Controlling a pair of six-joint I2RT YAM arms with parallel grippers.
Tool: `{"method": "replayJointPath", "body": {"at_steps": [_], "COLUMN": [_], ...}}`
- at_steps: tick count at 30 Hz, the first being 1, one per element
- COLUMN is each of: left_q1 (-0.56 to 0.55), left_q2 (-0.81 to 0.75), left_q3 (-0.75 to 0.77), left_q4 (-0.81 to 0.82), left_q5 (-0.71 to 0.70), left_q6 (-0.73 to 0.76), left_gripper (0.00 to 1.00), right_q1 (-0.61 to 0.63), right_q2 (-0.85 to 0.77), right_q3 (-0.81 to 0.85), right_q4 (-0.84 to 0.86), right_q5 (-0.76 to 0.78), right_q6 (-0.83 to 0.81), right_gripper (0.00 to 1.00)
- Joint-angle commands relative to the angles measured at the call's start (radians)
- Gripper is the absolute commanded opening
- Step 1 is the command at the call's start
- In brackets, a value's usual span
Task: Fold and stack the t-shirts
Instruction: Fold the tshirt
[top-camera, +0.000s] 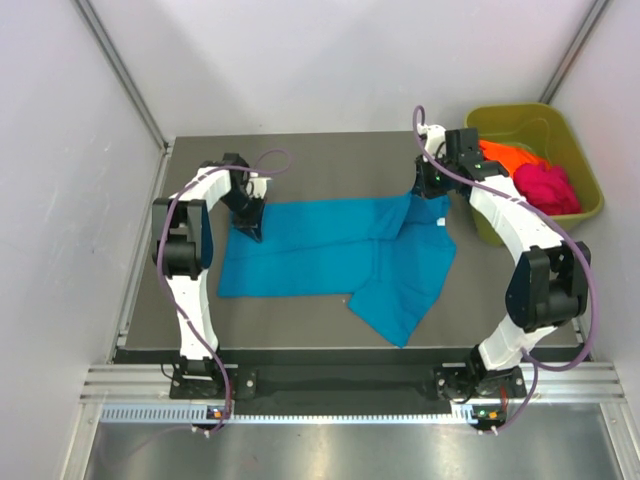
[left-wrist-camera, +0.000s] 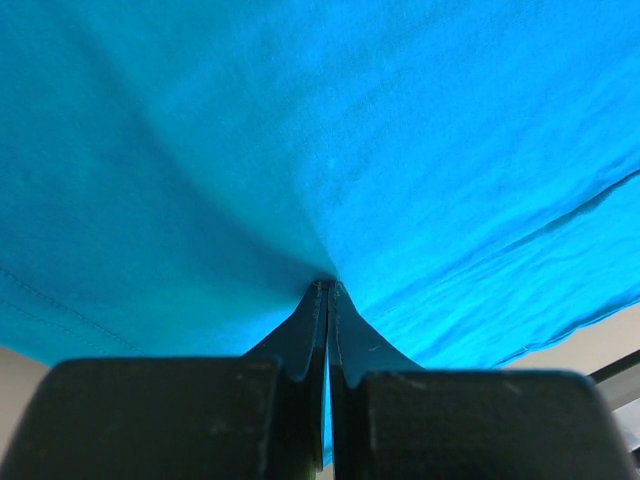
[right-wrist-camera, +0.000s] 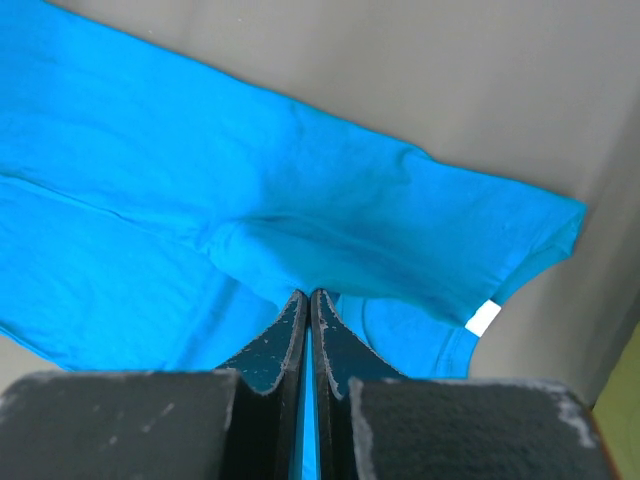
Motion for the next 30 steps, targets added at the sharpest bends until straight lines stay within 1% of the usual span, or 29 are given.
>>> {"method": "replayJointPath", "body": {"at_steps": [1, 11, 12, 13, 14, 15, 17, 19, 21, 23, 24, 26, 28, 29, 30], "left_q1": [0.003, 0.003, 0.003, 0.003, 0.001, 0.003, 0.003, 0.003, 0.003, 0.003, 0.003, 0.001, -0.001, -0.002, -0.004], "left_q2": [0.014, 0.025, 0.024, 0.022, 0.017, 0.016, 0.005, -0.009, -0.016, -0.021, -0.021, -0.021, -0.021, -0.022, -0.026], "left_q3": [0.032, 0.052, 0.051, 0.049, 0.046, 0.046, 0.043, 0.037, 0.032, 0.032, 0.032, 0.034, 0.036, 0.036, 0.036], "left_q4": [-0.030, -0.042, -0.042, -0.042, -0.042, -0.042, -0.040, -0.036, -0.030, -0.028, -0.025, -0.023, -0.025, -0.026, -0.026], "left_q5": [-0.003, -0.003, -0.005, -0.006, -0.005, -0.003, -0.002, 0.000, -0.002, 0.001, 0.003, 0.003, 0.003, 0.001, 0.000], "left_q6": [0.008, -0.001, -0.002, -0.004, -0.005, -0.007, -0.010, -0.012, -0.012, -0.018, -0.018, -0.019, -0.021, -0.019, -0.019], "left_gripper": [0.00, 0.00, 0.00, 0.00, 0.00, 0.00, 0.00, 0.00, 0.00, 0.00, 0.00, 0.00, 0.00, 0.00, 0.00], "right_q1": [0.011, 0.009, 0.009, 0.011, 0.011, 0.009, 0.009, 0.012, 0.025, 0.032, 0.032, 0.029, 0.023, 0.016, 0.012], "right_q2": [-0.018, 0.027, 0.032, 0.033, 0.033, 0.029, -0.001, -0.040, -0.060, -0.064, -0.057, -0.021, 0.010, 0.022, 0.038], "right_q3": [0.028, 0.022, 0.023, 0.026, 0.033, 0.048, 0.060, 0.066, 0.069, 0.072, 0.071, 0.063, 0.016, -0.002, -0.027], "right_q4": [0.031, 0.057, 0.057, 0.059, 0.059, 0.059, 0.065, 0.060, 0.016, -0.068, -0.088, -0.124, -0.112, -0.089, -0.079], "right_q5": [-0.004, 0.029, 0.038, 0.070, 0.090, 0.113, 0.191, 0.205, 0.162, 0.049, 0.014, -0.075, -0.172, -0.203, -0.236], "right_q6": [0.012, 0.014, 0.014, 0.015, 0.014, 0.009, -0.021, -0.060, -0.127, -0.158, -0.148, -0.070, -0.005, 0.064, 0.102], "right_gripper": [0.00, 0.00, 0.11, 0.25, 0.37, 0.53, 0.61, 0.62, 0.61, 0.58, 0.54, 0.51, 0.51, 0.50, 0.48]}}
